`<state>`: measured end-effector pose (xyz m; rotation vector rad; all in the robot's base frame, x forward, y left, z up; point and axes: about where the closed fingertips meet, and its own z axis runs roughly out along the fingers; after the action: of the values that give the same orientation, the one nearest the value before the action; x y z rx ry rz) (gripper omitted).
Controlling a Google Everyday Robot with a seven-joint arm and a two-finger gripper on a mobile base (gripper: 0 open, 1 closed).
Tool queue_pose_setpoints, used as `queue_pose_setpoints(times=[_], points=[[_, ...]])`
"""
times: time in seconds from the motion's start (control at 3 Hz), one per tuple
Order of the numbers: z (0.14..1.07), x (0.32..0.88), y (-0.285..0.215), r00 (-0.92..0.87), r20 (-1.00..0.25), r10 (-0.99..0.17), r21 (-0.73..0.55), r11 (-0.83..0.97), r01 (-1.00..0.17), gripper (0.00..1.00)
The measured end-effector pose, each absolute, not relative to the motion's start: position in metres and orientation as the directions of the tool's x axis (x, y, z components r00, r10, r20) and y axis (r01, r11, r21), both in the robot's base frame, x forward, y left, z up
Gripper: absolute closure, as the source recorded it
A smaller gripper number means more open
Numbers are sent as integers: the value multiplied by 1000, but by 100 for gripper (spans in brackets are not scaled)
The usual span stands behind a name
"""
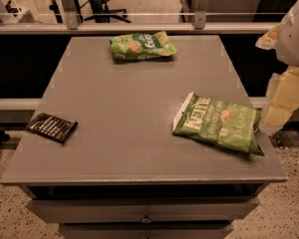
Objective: Move green jalapeno chip bag near green rice chip bag
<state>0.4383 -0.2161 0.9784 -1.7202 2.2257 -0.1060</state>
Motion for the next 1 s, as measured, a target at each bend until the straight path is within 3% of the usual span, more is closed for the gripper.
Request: queue_pose_setpoints(times=[1.0], points=[[936,459,-213,-192,-278,-941,-251,264,-931,0]])
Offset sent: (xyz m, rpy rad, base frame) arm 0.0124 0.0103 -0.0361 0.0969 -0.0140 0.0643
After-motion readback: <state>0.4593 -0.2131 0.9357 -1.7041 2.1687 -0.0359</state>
